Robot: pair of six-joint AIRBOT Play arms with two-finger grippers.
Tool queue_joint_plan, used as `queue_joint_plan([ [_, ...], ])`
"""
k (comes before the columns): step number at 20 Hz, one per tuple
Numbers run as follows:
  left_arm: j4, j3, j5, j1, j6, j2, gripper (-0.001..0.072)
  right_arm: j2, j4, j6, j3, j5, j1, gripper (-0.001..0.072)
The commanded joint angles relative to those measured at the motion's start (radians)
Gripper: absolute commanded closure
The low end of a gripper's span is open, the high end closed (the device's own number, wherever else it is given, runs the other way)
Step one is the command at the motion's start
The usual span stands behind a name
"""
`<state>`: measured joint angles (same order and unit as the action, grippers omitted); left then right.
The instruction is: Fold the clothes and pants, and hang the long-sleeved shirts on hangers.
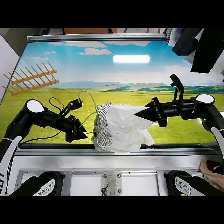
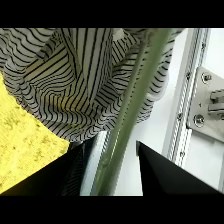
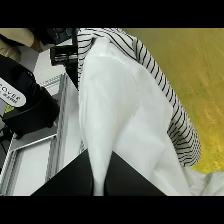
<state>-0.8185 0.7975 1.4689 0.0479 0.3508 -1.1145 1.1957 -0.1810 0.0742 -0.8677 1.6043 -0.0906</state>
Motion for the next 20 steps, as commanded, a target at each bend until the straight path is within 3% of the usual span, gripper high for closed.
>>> queue_joint_plan([
  [1,0.002,0.0,0.008,-0.011,0.018,0.0,0.0371,-0.001,0.0,0.001,0.0,-0.003,-0.001,0.0704],
  [20,0.079,0.0,-0.004,-0.01,0.062,0.0,0.0371,-0.005,0.119,0.004,0.0,-0.06,0.0,0.0704],
])
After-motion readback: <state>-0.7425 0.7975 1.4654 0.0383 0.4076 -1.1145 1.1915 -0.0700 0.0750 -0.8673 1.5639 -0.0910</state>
